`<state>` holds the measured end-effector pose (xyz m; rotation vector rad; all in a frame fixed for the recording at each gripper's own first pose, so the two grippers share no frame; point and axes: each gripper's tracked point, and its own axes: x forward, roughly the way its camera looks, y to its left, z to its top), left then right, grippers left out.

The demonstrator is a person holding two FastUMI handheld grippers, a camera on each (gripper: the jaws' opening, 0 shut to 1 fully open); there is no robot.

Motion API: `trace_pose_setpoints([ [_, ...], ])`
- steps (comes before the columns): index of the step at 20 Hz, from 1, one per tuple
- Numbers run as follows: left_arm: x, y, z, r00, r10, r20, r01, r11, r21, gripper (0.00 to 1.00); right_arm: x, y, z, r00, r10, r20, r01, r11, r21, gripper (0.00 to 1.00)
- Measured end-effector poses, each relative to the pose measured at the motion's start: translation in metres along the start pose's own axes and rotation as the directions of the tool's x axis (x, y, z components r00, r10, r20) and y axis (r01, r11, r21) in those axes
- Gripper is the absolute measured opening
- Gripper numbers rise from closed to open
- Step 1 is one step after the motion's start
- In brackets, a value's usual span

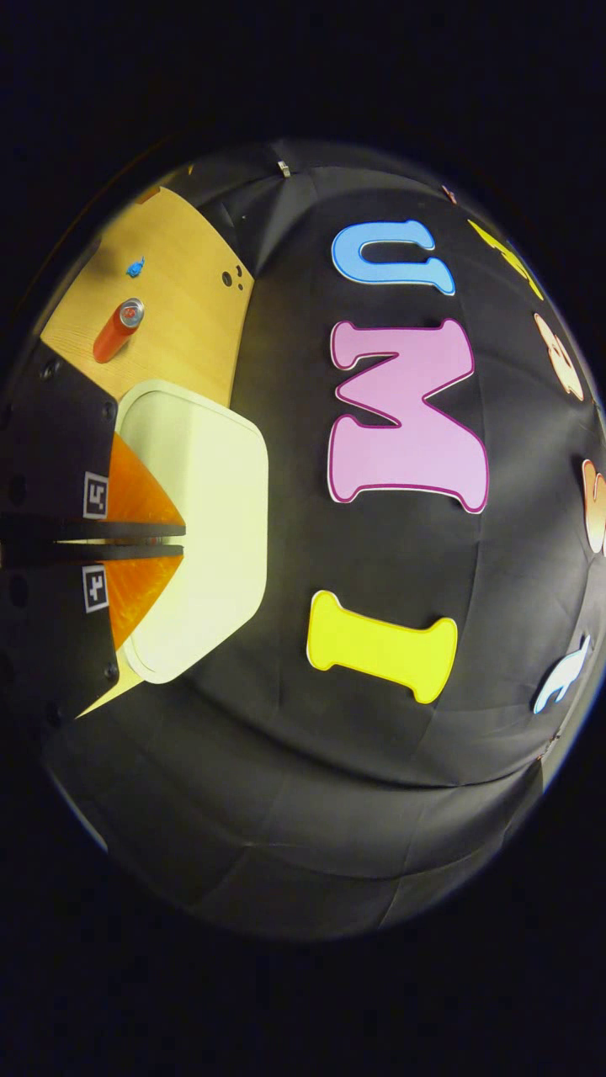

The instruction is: Press the lid of the desktop garbage bin to open it, pick up the crumpled paper on the desktop and throw it into the bin, then pick up the pop can on the desktop and drop it into the bin, and finally close the garbage bin lid.

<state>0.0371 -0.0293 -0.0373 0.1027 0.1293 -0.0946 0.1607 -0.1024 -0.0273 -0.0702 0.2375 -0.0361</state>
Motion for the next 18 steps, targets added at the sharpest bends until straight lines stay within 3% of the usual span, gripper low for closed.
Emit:
trace_pose_setpoints([
  [4, 0.001, -0.002, -0.005, 1.000, -0.001, -0.013, 0.001, 1.000, -0.009, 0.95, 0.000, 0.000, -0.001, 1.000, 0.002, -0.003, -0.002, 1.000, 0.014, 0.06],
  [9, 0.001, -0.004, -0.009, 1.000, -0.002, -0.025, 0.002, 1.000, -0.012, 0.95, -0.005, 0.001, -0.005, 0.999, -0.035, 0.014, 0.036, 0.996, -0.086, 0.06],
  [14, -0.001, 0.003, -0.006, 1.000, 0.025, -0.009, -0.025, 1.000, -0.008, 0.95, -0.007, -0.002, 0.005, 0.998, -0.018, 0.055, 0.018, 1.000, 0.015, 0.05],
  [18, -0.004, 0.014, 0.000, 0.999, 0.047, 0.018, -0.047, 0.999, -0.005, 0.95, -0.011, -0.008, 0.011, 0.998, -0.049, 0.041, 0.047, 0.997, 0.059, 0.05],
])
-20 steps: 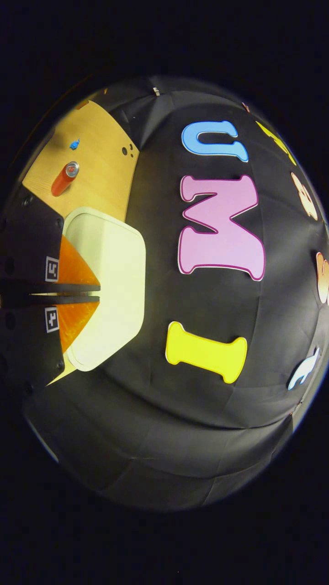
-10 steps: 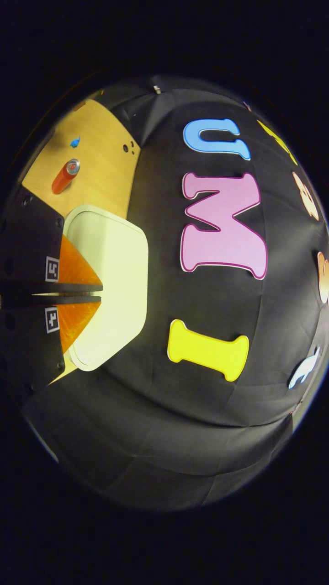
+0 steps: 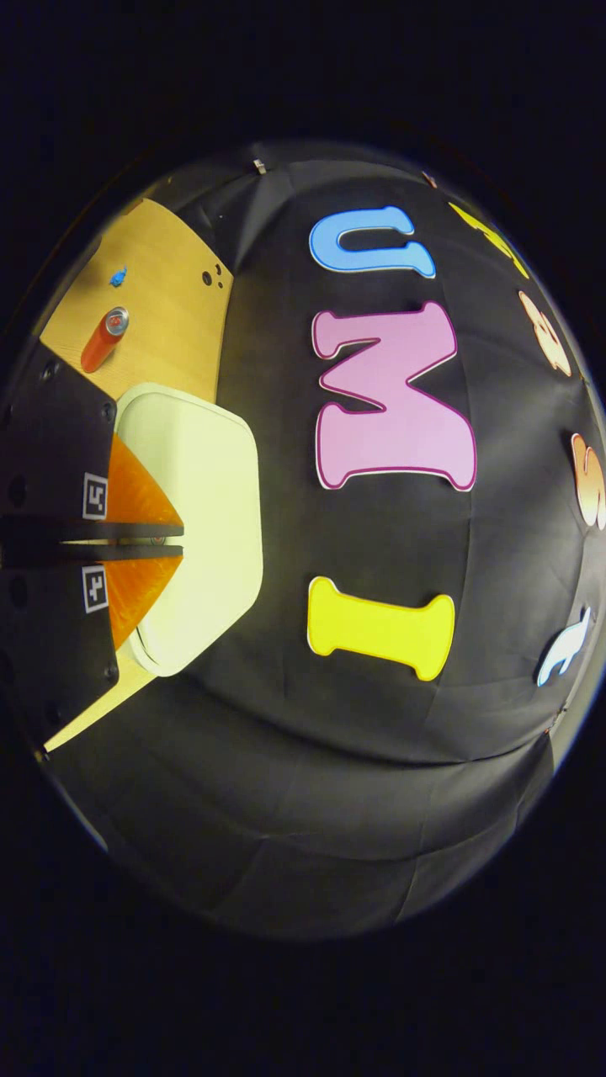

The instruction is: Press the lid of the desktop garbage bin to open it, pick up the crumpled paper on the desktop and throw it into the bin, then pick up the pop can on the desktop and drop it into the bin, and finally close the garbage bin lid.

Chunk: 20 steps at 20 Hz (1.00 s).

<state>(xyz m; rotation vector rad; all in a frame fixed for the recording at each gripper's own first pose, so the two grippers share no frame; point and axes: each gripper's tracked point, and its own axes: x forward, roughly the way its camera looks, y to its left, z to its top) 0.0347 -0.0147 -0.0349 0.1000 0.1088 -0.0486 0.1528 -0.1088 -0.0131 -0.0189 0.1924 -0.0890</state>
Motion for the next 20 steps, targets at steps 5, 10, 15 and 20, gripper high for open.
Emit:
trace_pose_setpoints([
  [5, -0.004, 0.018, 0.001, 0.999, 0.022, 0.030, -0.023, 0.998, 0.052, 0.95, -0.019, 0.006, 0.037, 0.998, 0.001, 0.065, 0.000, 1.000, -0.018, 0.05],
  [10, -0.017, 0.033, -0.003, 0.997, -0.019, 0.074, 0.016, 0.999, 0.041, 0.94, -0.039, 0.013, 0.064, 0.993, 0.003, 0.120, -0.007, 0.999, 0.038, 0.05],
  [15, -0.025, 0.046, -0.013, 0.997, -0.013, 0.081, 0.012, 1.000, 0.008, 0.94, -0.060, 0.017, 0.066, 0.991, -0.010, 0.133, 0.004, 0.999, 0.039, 0.05],
  [20, -0.025, 0.068, -0.031, 0.999, 0.005, 0.054, -0.004, 1.000, -0.022, 0.94, -0.081, 0.034, 0.057, 0.990, -0.005, 0.142, 0.005, 1.000, -0.001, 0.05],
])
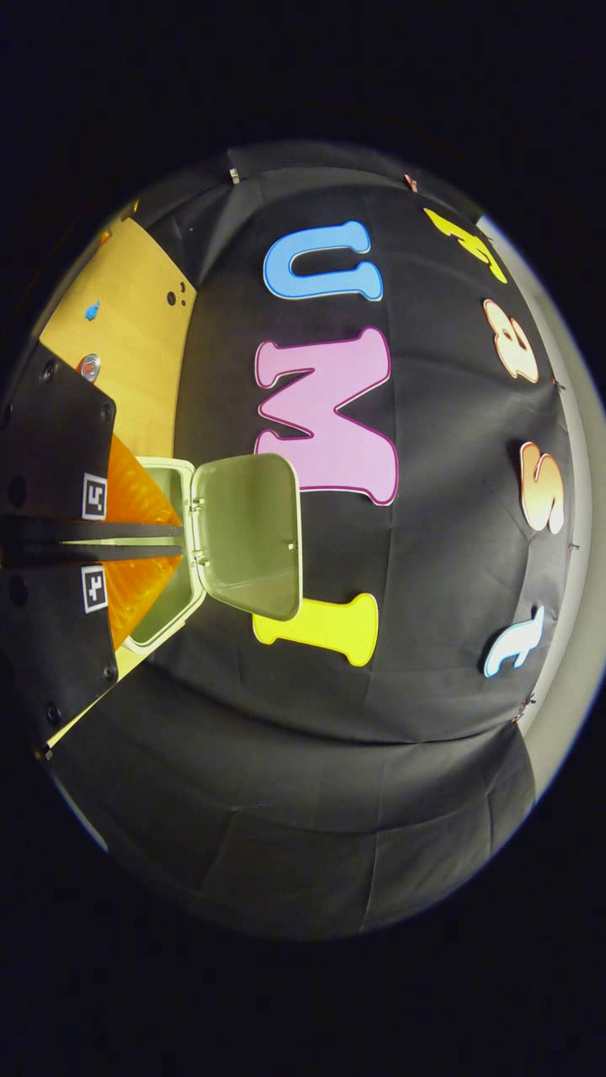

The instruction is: Press the lid of the desktop garbage bin to open it, pick up the crumpled paper on the desktop and throw it into the bin, then pick up the pop can on the desktop and drop it into the bin, and finally close the garbage bin lid.

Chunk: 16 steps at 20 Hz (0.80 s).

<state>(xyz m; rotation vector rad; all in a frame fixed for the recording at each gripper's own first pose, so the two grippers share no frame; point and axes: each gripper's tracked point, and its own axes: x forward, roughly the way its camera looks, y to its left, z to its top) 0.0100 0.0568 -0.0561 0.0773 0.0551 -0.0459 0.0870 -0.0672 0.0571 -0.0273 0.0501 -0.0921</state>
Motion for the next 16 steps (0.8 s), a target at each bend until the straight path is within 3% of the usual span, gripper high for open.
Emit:
trace_pose_setpoints([
  [4, 0.003, 0.028, -0.012, 0.999, 0.032, -0.018, -0.032, 0.999, -0.001, 0.94, -0.013, 0.022, -0.021, 0.998, 0.026, -0.060, -0.026, 1.000, 0.003, 0.05],
  [6, 0.007, 0.042, -0.019, 0.998, 0.045, -0.034, -0.045, 0.999, -0.012, 0.94, -0.016, 0.027, -0.027, 0.997, 0.021, -0.075, -0.021, 1.000, 0.001, 0.15],
  [7, 0.010, 0.048, -0.021, 0.998, 0.048, -0.042, -0.049, 0.999, -0.017, 0.94, -0.020, 0.030, -0.028, 0.997, 0.019, -0.074, -0.019, 1.000, 0.001, 0.28],
  [8, 0.013, 0.052, -0.026, 0.998, 0.046, -0.051, -0.048, 0.999, -0.026, 0.94, -0.024, 0.034, -0.028, 0.997, 0.020, -0.072, -0.020, 1.000, 0.001, 0.33],
  [12, 0.035, 0.073, -0.036, 0.996, 0.053, -0.077, -0.059, 0.995, -0.078, 0.95, -0.032, 0.039, -0.034, 0.998, 0.023, -0.061, -0.023, 1.000, -0.003, 0.45],
  [13, 0.042, 0.075, -0.038, 0.995, 0.051, -0.087, -0.059, 0.995, -0.086, 0.95, -0.035, 0.040, -0.038, 0.997, 0.027, -0.070, -0.028, 1.000, -0.004, 0.65],
  [15, 0.056, 0.076, -0.042, 0.994, 0.046, -0.101, -0.056, 0.994, -0.094, 0.95, -0.040, 0.039, -0.046, 0.996, 0.034, -0.088, -0.035, 0.999, -0.006, 0.83],
  [16, 0.063, 0.074, -0.045, 0.994, 0.038, -0.107, -0.049, 0.994, -0.099, 0.94, -0.041, 0.038, -0.050, 0.995, 0.037, -0.094, -0.038, 0.999, -0.005, 0.87],
])
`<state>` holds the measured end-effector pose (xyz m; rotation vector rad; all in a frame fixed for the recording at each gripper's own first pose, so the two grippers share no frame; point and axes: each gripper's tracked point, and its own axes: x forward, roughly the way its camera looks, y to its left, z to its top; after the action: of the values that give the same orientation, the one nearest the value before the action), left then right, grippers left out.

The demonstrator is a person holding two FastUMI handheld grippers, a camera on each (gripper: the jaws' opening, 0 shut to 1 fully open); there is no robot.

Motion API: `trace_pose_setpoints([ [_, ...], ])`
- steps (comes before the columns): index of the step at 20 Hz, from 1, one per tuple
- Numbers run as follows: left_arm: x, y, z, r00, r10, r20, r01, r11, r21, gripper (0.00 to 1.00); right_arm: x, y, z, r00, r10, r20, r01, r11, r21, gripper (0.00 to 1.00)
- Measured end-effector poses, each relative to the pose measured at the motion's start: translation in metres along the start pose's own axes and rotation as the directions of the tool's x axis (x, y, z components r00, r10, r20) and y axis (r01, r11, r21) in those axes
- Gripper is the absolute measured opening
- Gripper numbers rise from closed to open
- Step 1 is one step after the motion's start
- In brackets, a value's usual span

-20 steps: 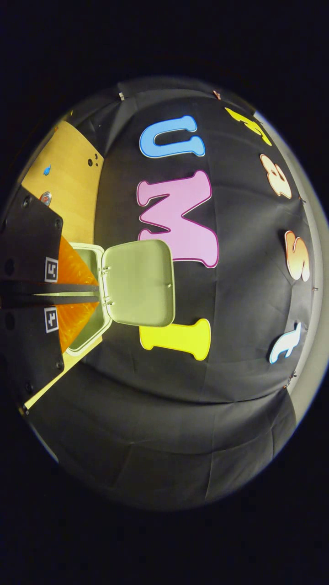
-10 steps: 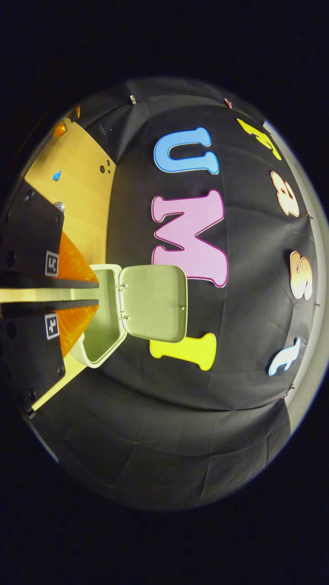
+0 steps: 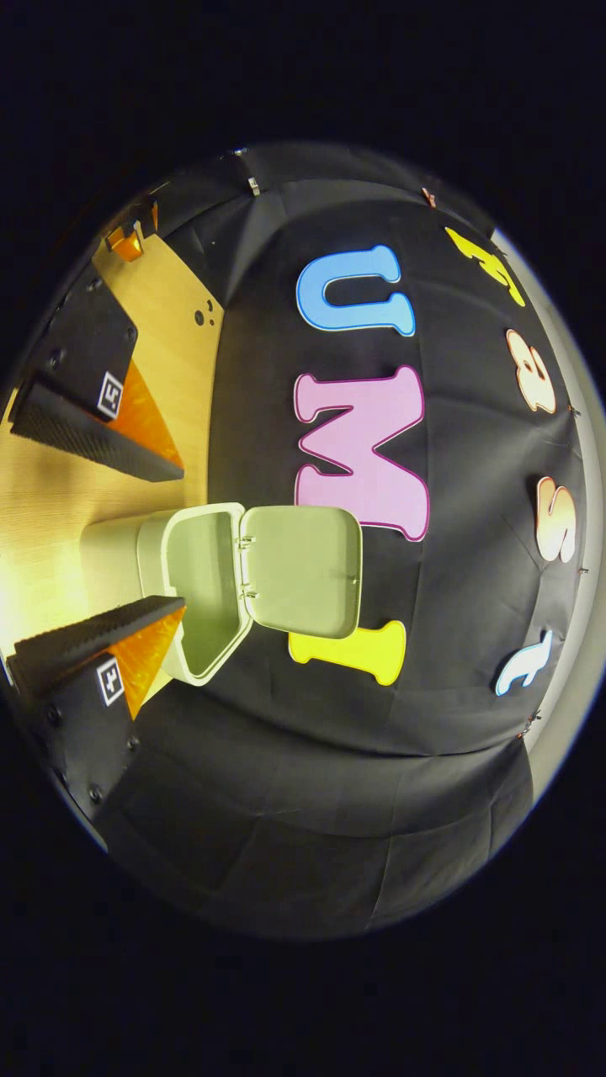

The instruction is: Press the lid of the desktop garbage bin to open it, pick up the crumpled paper on the desktop and throw it into the bin, then pick up the pop can on the desktop and drop it into the bin, and finally close the garbage bin lid.

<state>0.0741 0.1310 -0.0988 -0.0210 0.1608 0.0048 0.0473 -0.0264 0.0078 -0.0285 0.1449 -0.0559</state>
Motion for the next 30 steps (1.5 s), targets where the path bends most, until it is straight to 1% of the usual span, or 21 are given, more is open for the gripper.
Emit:
trace_pose_setpoints([
  [1, 0.009, -0.002, -0.004, 1.000, -0.008, -0.010, 0.008, 1.000, -0.008, 0.94, -0.001, -0.002, -0.004, 1.000, -0.002, -0.006, 0.002, 1.000, -0.001, 0.93],
  [2, 0.018, -0.005, -0.009, 0.999, -0.012, -0.030, 0.012, 1.000, -0.017, 0.94, 0.002, -0.007, -0.006, 1.000, -0.013, -0.010, 0.013, 1.000, -0.003, 0.95],
  [3, 0.028, -0.008, -0.016, 0.998, -0.015, -0.053, 0.014, 1.000, -0.028, 0.94, -0.002, -0.010, -0.010, 1.000, -0.020, -0.013, 0.020, 1.000, -0.001, 1.00],
  [5, 0.043, -0.014, -0.024, 0.996, -0.028, -0.080, 0.025, 0.999, -0.041, 0.94, -0.001, -0.017, -0.016, 0.999, -0.027, -0.025, 0.027, 1.000, 0.013, 1.00],
  [7, 0.063, -0.019, -0.033, 0.993, -0.025, -0.114, 0.022, 0.999, -0.033, 0.94, -0.001, -0.025, -0.028, 0.998, -0.038, -0.055, 0.040, 0.999, 0.023, 1.00],
  [9, 0.080, -0.020, -0.039, 0.992, -0.005, -0.130, 0.006, 1.000, 0.006, 0.95, -0.001, -0.032, -0.041, 0.995, -0.046, -0.093, 0.050, 0.998, 0.040, 1.00],
  [11, 0.096, -0.026, -0.052, 0.988, 0.003, -0.158, 0.006, 0.998, 0.056, 0.94, -0.003, -0.038, -0.051, 0.990, -0.057, -0.125, 0.064, 0.996, 0.056, 1.00],
  [14, 0.118, -0.034, -0.072, 0.979, -0.002, -0.205, 0.017, 0.997, 0.072, 0.94, -0.006, -0.045, -0.066, 0.984, -0.065, -0.165, 0.075, 0.996, 0.054, 1.00],
  [16, 0.132, -0.033, -0.088, 0.972, 0.014, -0.236, 0.011, 0.994, 0.104, 0.94, -0.006, -0.049, -0.078, 0.978, -0.068, -0.195, 0.078, 0.996, 0.041, 1.00],
  [18, 0.143, -0.035, -0.099, 0.966, 0.021, -0.259, 0.011, 0.992, 0.122, 0.93, -0.005, -0.046, -0.085, 0.974, -0.053, -0.222, 0.064, 0.997, 0.043, 1.00],
  [22, 0.158, -0.039, -0.121, 0.949, 0.025, -0.315, 0.010, 0.994, 0.109, 0.92, -0.002, -0.044, -0.091, 0.971, -0.031, -0.237, 0.038, 0.999, 0.025, 1.00],
  [24, 0.163, -0.039, -0.125, 0.947, 0.035, -0.321, -0.006, 0.996, 0.089, 0.91, 0.001, -0.044, -0.092, 0.971, -0.023, -0.239, 0.027, 1.000, 0.012, 1.00],
  [26, 0.168, -0.038, -0.125, 0.951, 0.042, -0.305, -0.017, 0.996, 0.082, 0.90, 0.005, -0.045, -0.091, 0.972, -0.017, -0.234, 0.016, 1.000, -0.004, 1.00],
  [27, 0.169, -0.039, -0.126, 0.951, 0.043, -0.305, -0.019, 0.996, 0.082, 0.88, 0.008, -0.044, -0.092, 0.971, -0.009, -0.238, 0.007, 1.000, -0.008, 1.00],
  [30, 0.169, -0.039, -0.127, 0.952, 0.053, -0.301, -0.031, 0.997, 0.078, 0.77, 0.015, -0.043, -0.094, 0.969, 0.009, -0.245, -0.010, 1.000, -0.005, 1.00],
])
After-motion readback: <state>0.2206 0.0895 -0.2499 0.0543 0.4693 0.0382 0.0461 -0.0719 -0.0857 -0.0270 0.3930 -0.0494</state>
